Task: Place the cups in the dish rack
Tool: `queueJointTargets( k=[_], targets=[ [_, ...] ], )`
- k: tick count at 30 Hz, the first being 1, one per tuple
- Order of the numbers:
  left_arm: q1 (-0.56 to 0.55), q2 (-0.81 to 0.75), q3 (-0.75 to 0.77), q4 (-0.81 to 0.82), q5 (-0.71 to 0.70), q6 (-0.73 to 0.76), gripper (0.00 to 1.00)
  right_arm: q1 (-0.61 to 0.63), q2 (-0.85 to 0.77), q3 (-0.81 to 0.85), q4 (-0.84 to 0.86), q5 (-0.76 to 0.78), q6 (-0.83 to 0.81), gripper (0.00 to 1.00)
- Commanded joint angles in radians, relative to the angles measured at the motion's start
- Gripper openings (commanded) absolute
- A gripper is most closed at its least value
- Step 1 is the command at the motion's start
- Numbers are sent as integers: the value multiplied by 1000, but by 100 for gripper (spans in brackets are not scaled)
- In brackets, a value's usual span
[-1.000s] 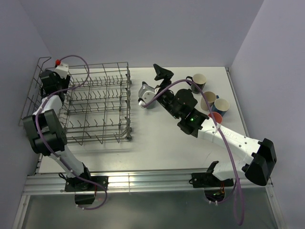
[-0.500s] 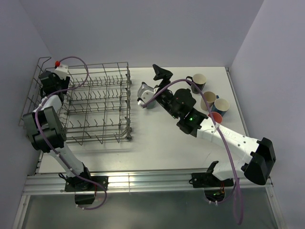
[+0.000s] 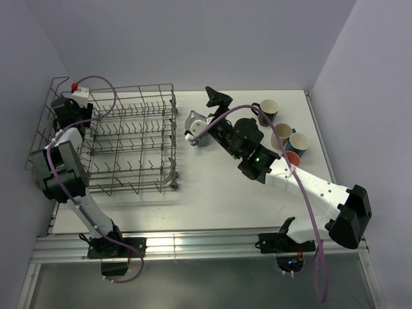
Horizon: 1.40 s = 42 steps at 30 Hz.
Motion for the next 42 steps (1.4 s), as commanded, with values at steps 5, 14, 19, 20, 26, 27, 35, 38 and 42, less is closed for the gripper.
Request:
queueJointTargets(
  k=[5, 14, 19, 20, 26, 27, 35, 38, 42],
  targets=[
    [12, -1, 52, 0, 36, -95, 0, -2, 9, 73, 12, 13, 24, 100],
    [22, 53, 141, -167, 42, -213, 0, -2, 25, 112, -17, 19, 47, 100],
    [30, 79, 170, -215, 54, -254, 0, -2, 19, 113, -18, 16, 44, 100],
    [32, 81, 173, -222, 59, -259, 0, -2, 17, 113, -21, 17, 44, 100],
    [33, 67, 170, -232, 71, -271, 31, -2, 8, 106, -18, 14, 42, 100],
    [33, 56, 167, -232, 70, -273, 39, -2, 6, 104, -15, 17, 42, 100],
    [32, -11, 145, -258, 50, -277, 74, -4, -14, 83, -5, 10, 36, 100],
    [33, -40, 128, -249, 44, -285, 89, -2, -21, 78, -5, 10, 35, 100],
    [32, -59, 121, -253, 48, -284, 97, -4, -34, 69, -5, 11, 32, 100]
  ],
)
